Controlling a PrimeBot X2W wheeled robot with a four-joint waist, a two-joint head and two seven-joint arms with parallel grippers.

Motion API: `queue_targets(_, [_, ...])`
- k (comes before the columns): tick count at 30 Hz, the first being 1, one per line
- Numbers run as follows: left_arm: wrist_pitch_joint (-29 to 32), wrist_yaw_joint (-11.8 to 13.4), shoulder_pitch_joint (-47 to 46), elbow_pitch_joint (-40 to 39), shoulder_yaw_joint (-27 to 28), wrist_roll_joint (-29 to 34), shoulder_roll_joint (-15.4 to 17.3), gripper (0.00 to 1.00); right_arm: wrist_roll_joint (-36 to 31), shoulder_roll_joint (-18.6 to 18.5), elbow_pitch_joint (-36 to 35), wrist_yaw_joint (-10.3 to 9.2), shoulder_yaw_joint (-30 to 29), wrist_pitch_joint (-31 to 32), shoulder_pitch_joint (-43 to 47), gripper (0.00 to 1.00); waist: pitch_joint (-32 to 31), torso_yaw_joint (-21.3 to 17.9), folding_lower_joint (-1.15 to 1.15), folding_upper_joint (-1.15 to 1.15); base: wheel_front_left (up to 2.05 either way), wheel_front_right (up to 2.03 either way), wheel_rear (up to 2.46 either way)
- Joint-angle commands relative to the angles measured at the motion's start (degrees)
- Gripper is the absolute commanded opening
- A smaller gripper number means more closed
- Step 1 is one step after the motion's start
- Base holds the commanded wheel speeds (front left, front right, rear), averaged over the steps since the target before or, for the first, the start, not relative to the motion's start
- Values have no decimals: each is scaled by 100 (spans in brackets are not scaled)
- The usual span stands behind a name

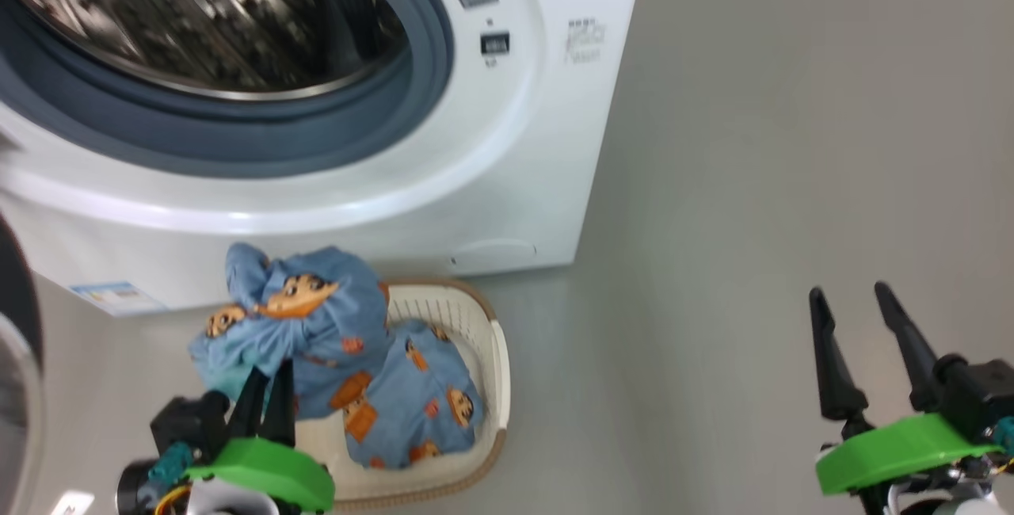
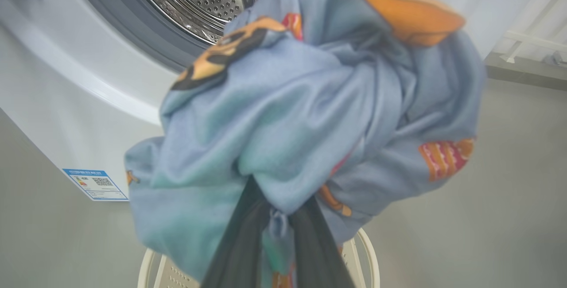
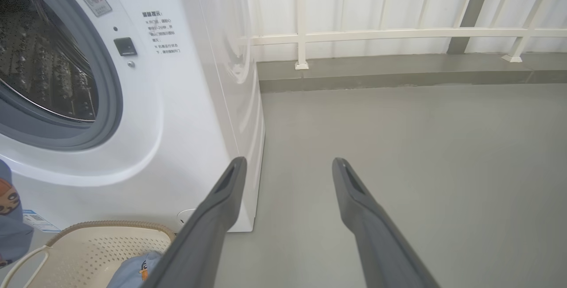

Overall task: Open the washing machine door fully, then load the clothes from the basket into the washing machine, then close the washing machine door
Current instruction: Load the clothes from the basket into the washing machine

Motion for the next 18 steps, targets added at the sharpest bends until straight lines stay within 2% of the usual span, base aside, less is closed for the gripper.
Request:
queue_targets(1, [11, 70, 128, -251, 158, 37, 158, 0, -84, -66, -132, 31, 190, 29, 66, 100, -591, 184, 1, 0, 0, 0, 0])
queue_targets(10, [251, 190, 722, -782, 103, 9, 255, 0, -75, -66, -210, 31, 284, 202, 462, 100, -1145, 267, 1, 0, 0, 0, 0])
queue_targets(18, [455, 301, 1016, -1246, 29, 30, 324, 0, -9, -66, -331, 31, 215, 252, 667, 100, -1271, 265, 1, 0, 0, 0, 0])
